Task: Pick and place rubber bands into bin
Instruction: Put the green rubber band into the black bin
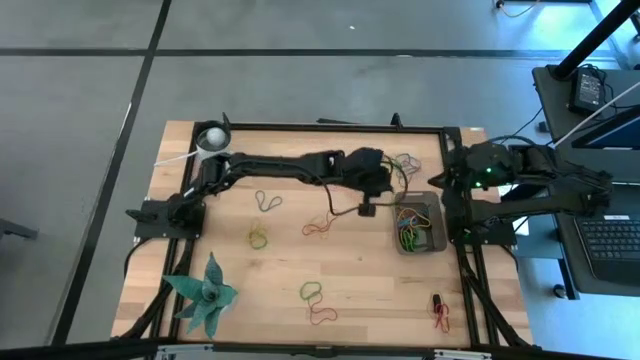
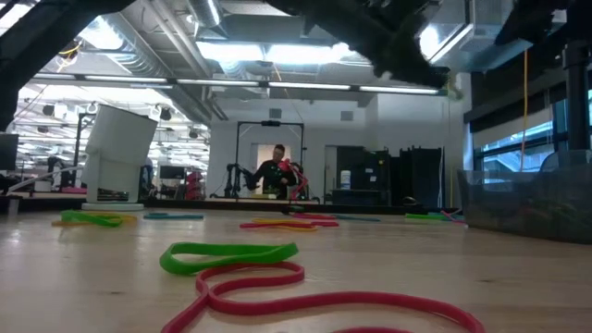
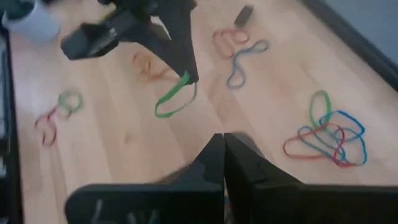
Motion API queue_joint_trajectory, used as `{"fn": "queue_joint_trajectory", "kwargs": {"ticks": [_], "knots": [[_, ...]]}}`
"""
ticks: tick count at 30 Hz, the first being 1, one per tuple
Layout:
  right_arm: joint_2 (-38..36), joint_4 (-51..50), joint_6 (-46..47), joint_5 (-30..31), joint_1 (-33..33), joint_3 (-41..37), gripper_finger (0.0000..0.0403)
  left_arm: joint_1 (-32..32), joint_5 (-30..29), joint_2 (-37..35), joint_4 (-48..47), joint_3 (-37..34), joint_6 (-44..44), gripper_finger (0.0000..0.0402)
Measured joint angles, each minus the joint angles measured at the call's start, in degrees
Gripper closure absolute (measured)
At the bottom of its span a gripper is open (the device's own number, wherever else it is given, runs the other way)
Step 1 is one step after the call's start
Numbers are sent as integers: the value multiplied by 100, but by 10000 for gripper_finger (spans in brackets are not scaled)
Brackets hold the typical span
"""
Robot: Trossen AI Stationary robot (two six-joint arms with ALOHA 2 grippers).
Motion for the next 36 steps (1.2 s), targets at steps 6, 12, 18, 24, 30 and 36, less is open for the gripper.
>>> {"fn": "queue_joint_trajectory", "kwargs": {"ticks": [6,12,18,24,30,36], "knots": [[-1,-399,-770,-222,0,409,400,-255,17,398,1078,-6,-507,399],[1,-405,-858,-220,0,520,401,-367,55,986,2252,-5,-887,399],[4,-405,-743,-222,0,520,400,-423,136,1711,3338,-15,-856,399],[4,-479,-551,-225,0,520,401,-414,-8,1912,3107,-15,-1311,372],[4,-515,-543,-229,0,520,399,-391,44,1888,2559,157,-1652,296],[4,-545,-543,-229,0,520,399,-415,1,1862,830,915,-1485,238]]}}
